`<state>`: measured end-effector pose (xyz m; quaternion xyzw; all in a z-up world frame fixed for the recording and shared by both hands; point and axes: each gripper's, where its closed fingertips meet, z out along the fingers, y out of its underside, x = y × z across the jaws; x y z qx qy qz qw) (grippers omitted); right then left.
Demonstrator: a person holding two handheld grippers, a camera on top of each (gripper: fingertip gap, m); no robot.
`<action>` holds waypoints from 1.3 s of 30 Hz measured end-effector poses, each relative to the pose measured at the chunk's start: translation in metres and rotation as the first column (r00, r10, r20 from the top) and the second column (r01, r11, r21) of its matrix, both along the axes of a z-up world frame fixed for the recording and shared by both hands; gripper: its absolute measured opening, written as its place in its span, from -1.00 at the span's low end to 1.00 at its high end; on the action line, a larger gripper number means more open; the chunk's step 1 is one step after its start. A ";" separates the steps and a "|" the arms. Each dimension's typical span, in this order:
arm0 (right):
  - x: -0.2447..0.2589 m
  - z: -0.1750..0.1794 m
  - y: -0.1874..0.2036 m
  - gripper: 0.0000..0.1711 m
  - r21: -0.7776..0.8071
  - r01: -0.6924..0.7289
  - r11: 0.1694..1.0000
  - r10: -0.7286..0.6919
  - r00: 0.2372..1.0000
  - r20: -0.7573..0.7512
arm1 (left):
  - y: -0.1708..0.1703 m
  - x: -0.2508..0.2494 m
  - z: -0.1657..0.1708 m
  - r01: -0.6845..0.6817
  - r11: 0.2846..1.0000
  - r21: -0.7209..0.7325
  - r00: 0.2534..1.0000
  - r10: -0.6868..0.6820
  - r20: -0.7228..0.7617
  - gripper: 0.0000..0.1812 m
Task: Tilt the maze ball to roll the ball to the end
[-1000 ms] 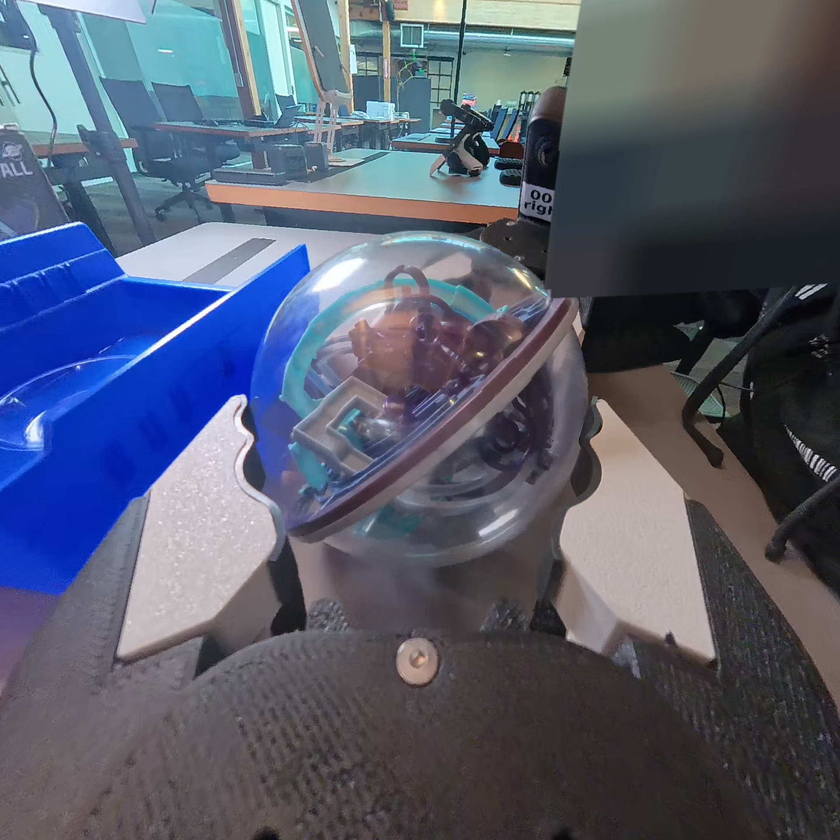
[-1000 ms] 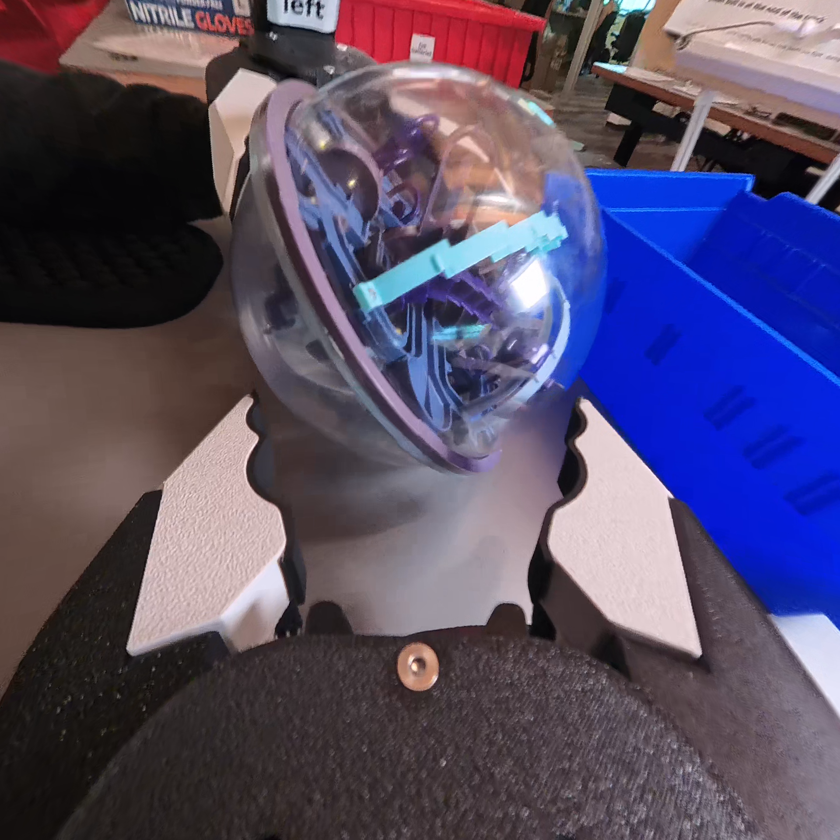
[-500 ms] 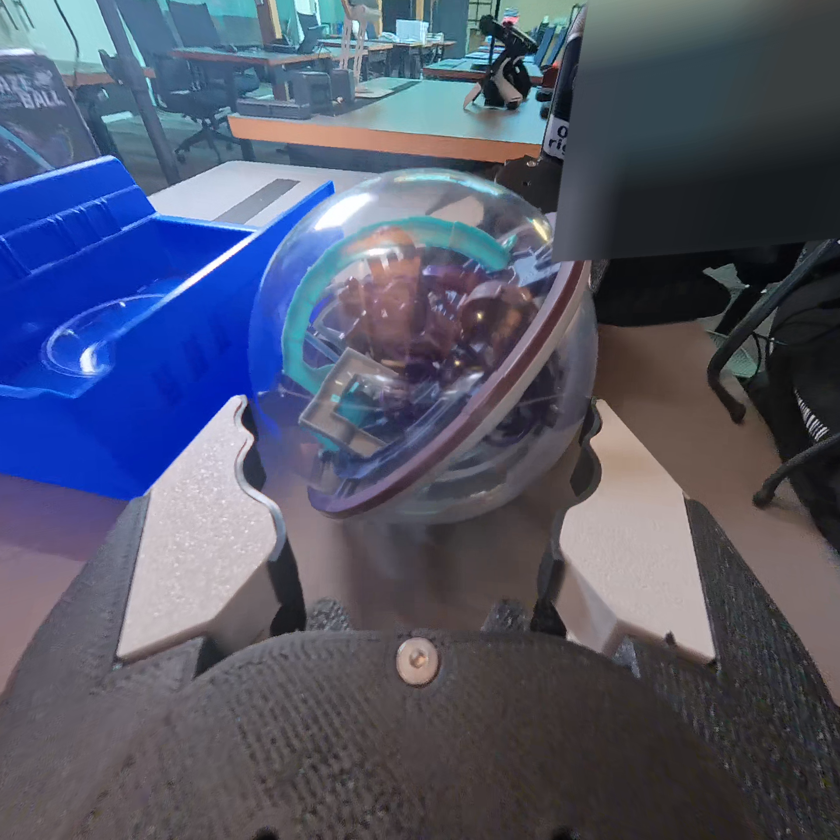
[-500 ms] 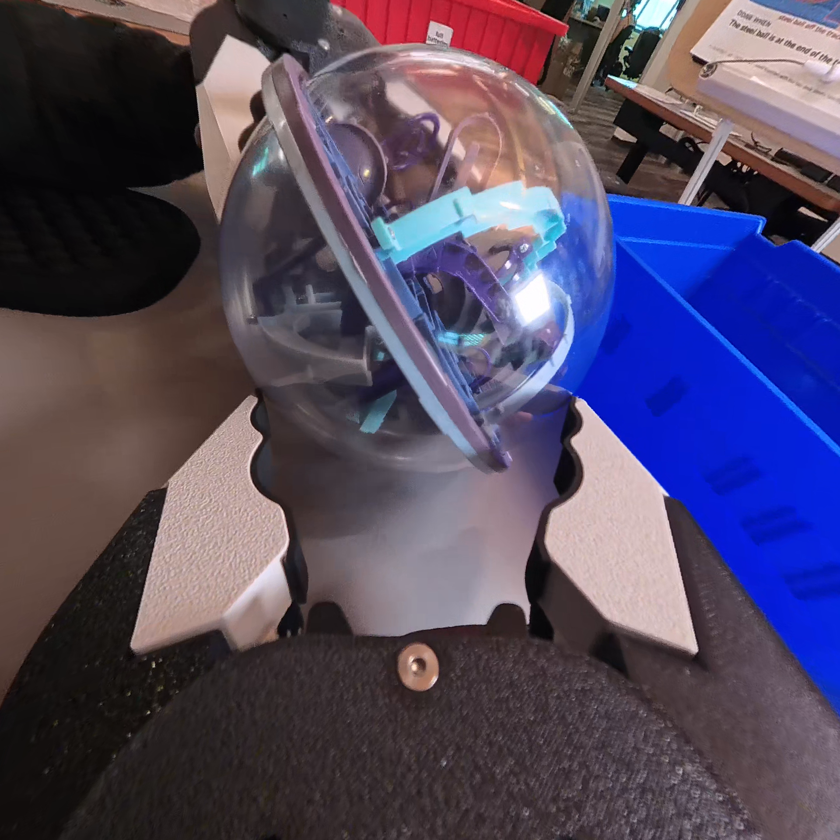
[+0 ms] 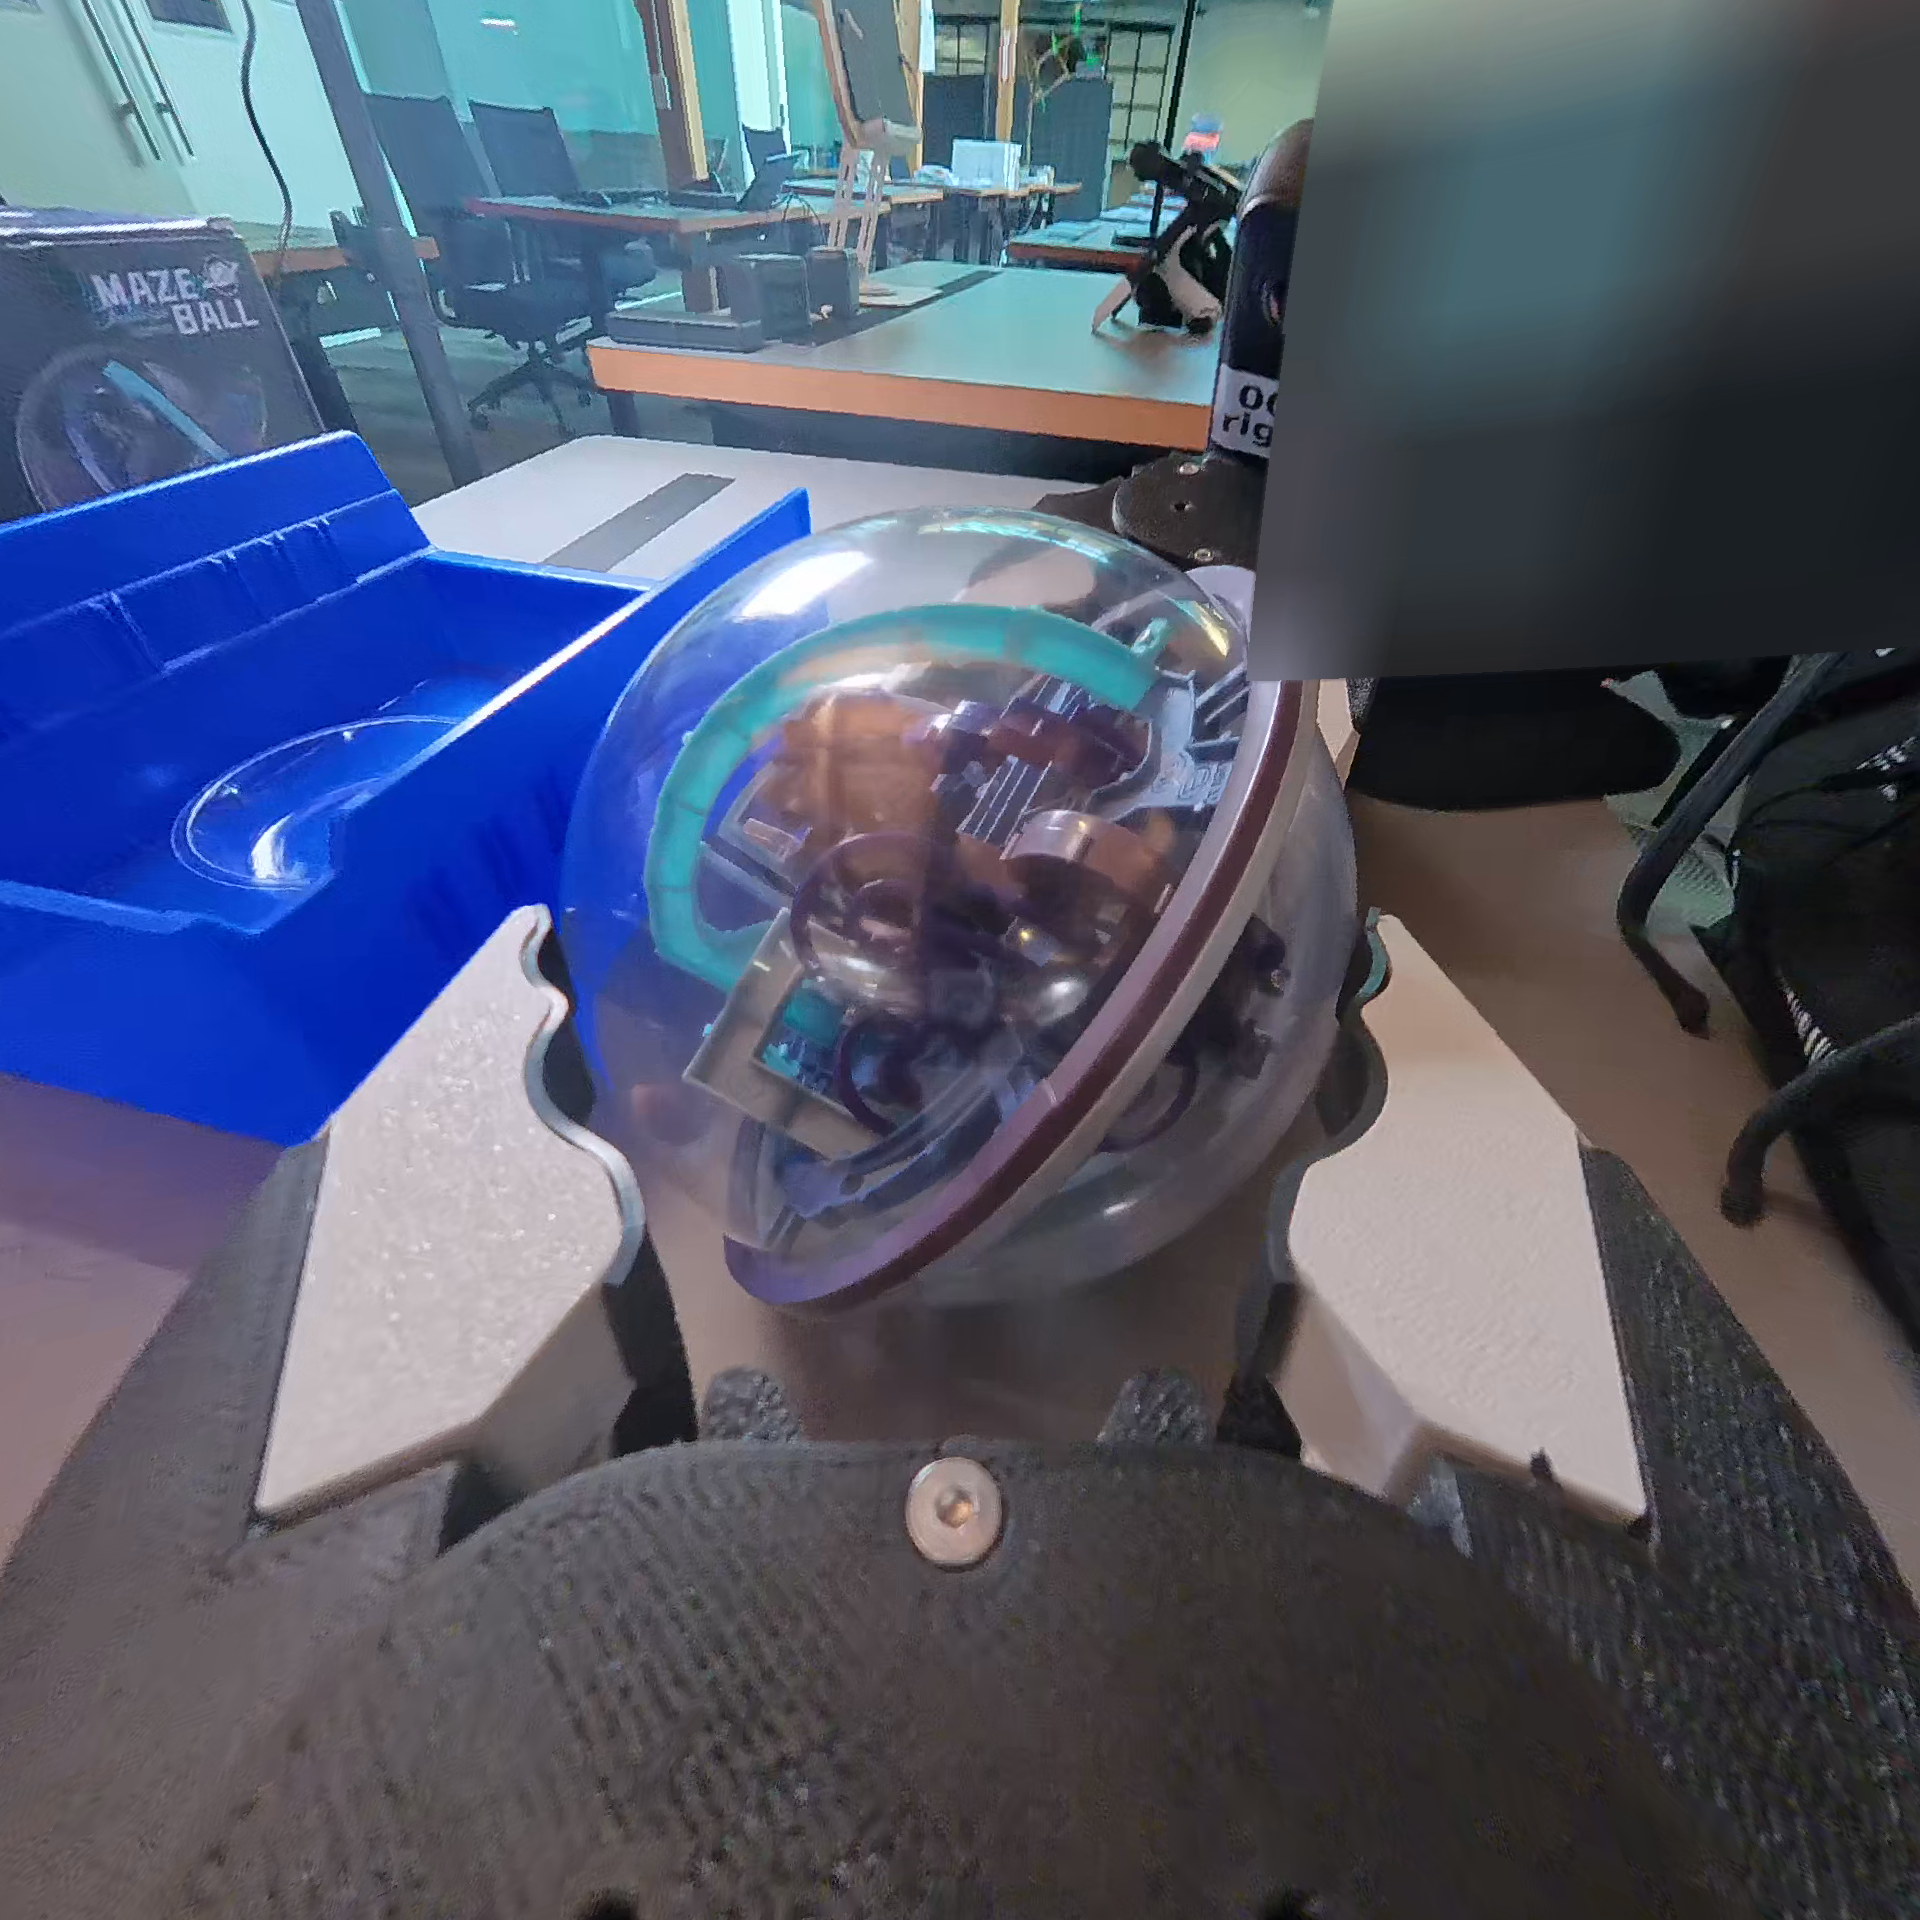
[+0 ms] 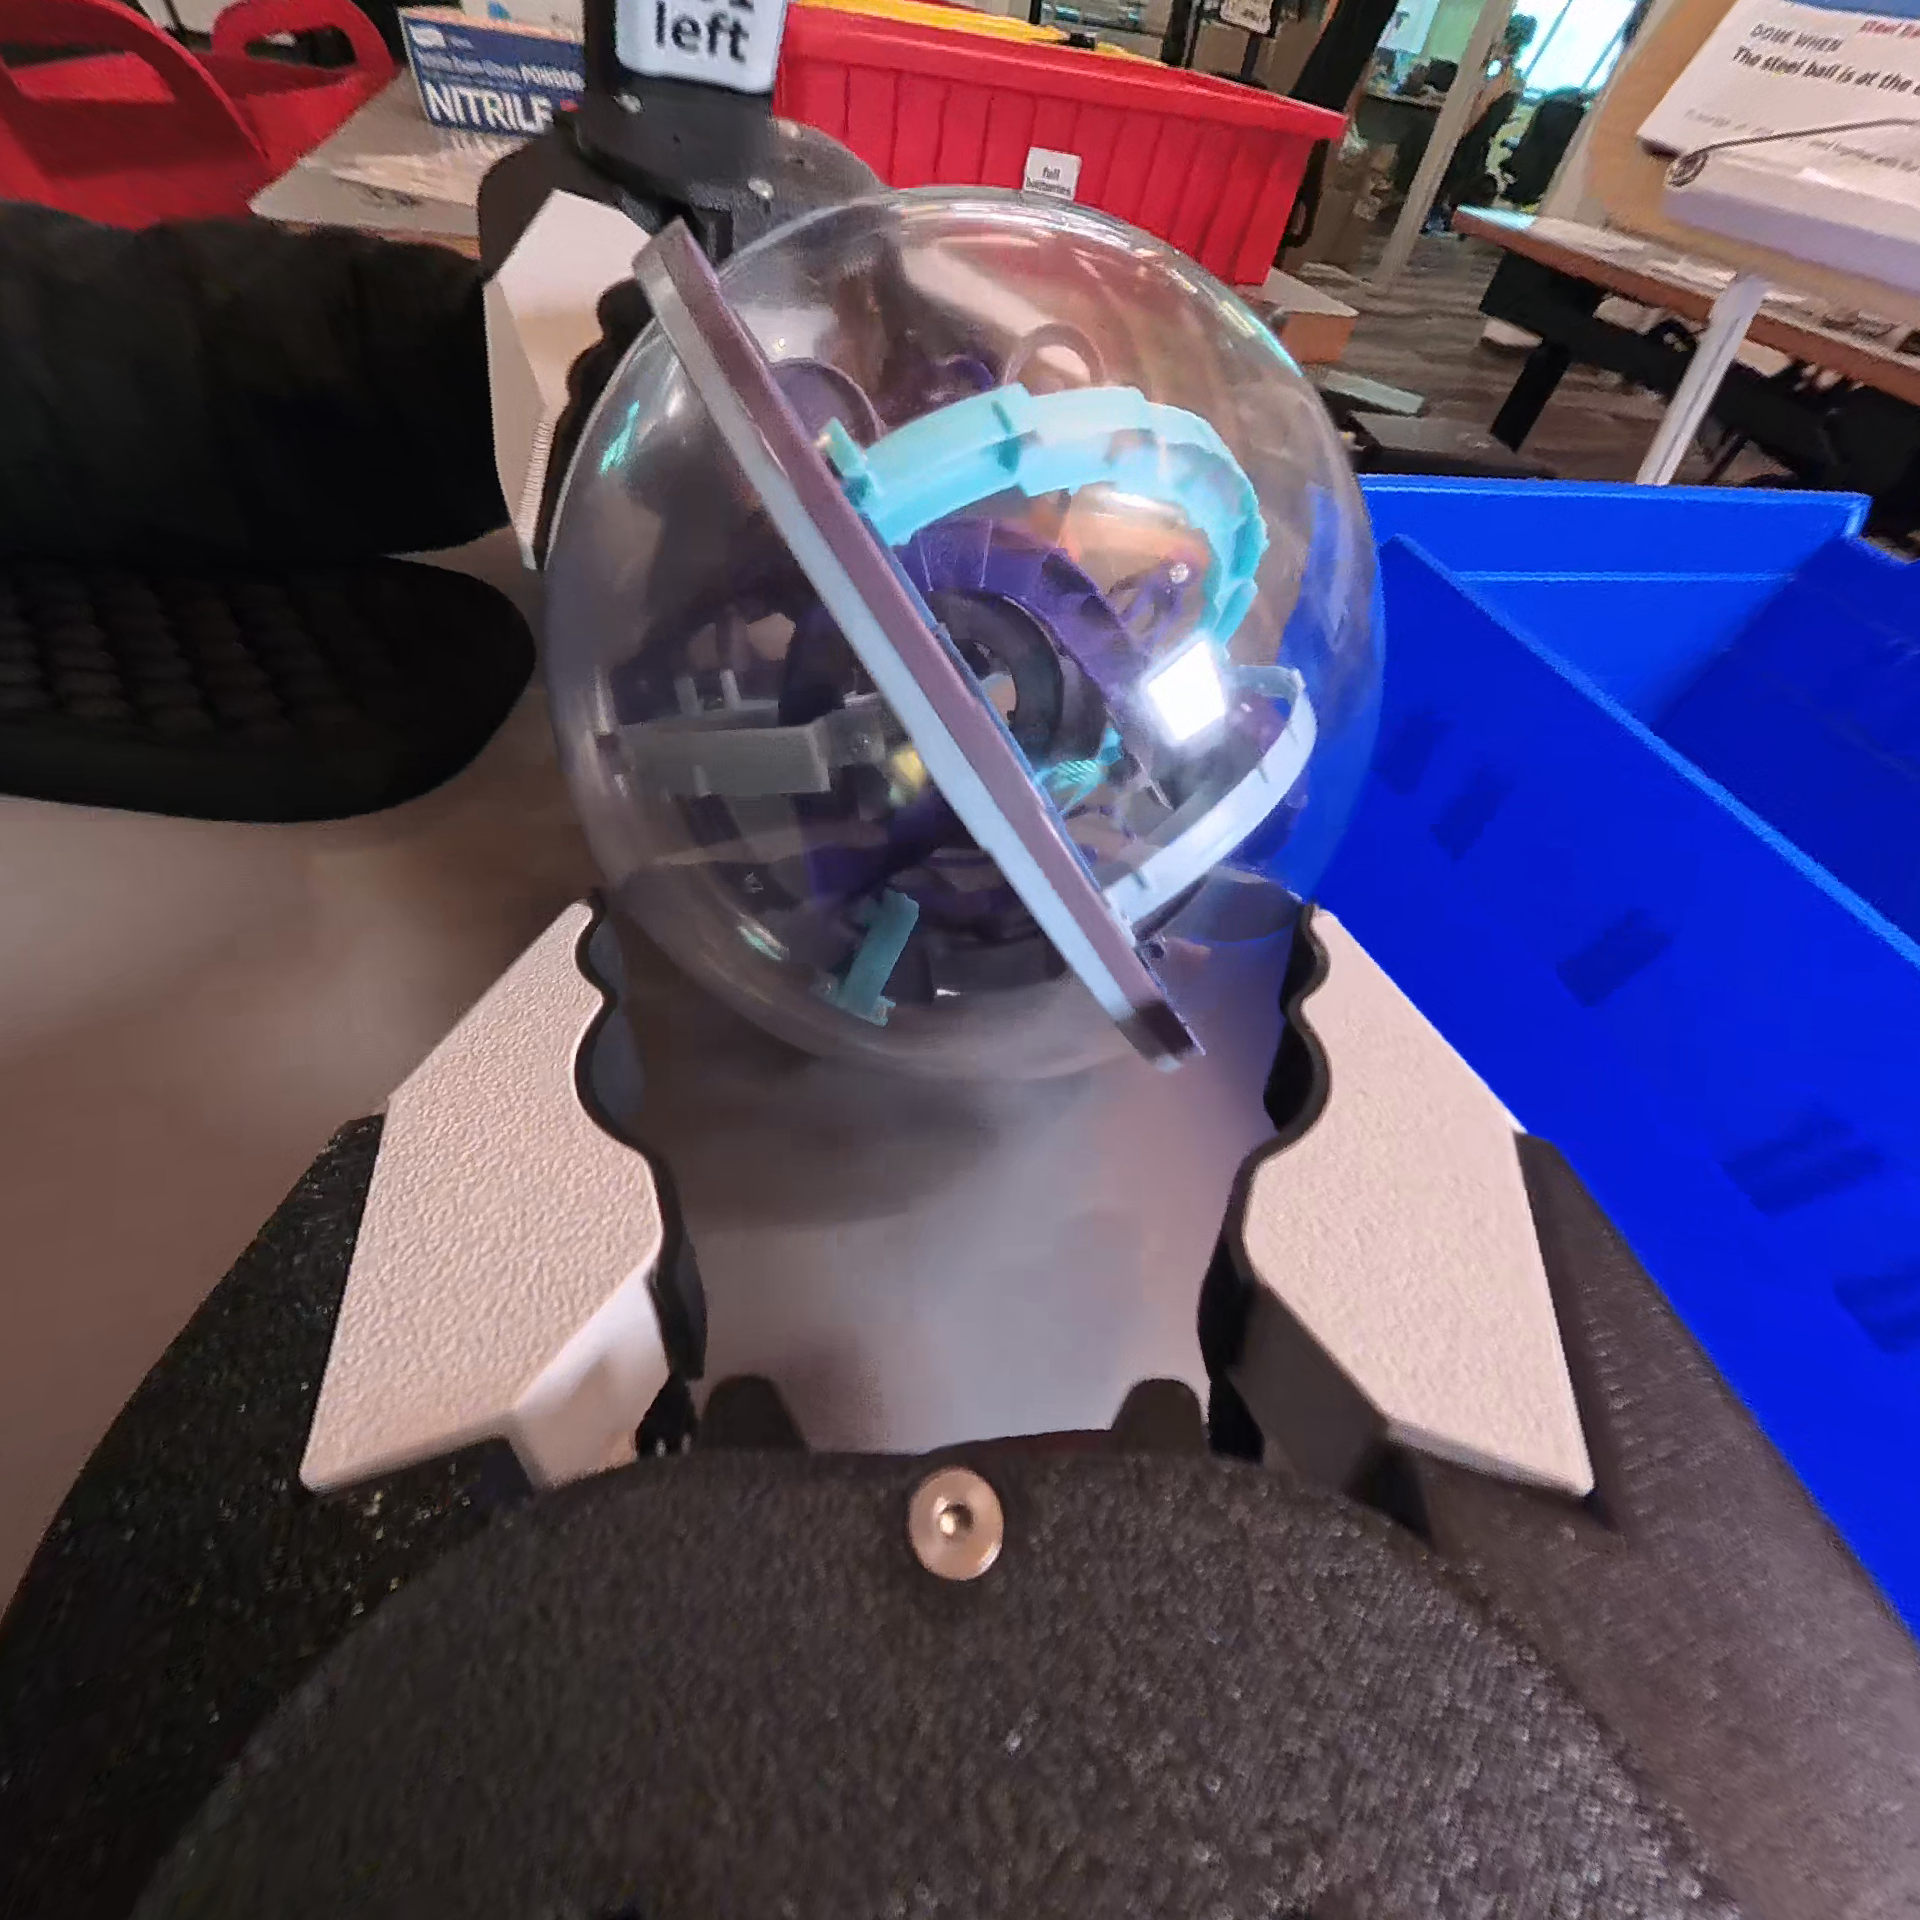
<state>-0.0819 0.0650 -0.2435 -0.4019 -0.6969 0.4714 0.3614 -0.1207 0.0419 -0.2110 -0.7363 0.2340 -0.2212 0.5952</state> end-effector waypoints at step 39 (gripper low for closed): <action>-0.017 0.004 -0.009 0.50 -0.116 -0.108 0.987 0.115 0.992 0.053 | -0.023 -0.020 -0.015 -0.032 0.999 -0.008 0.999 0.032 -0.023 0.55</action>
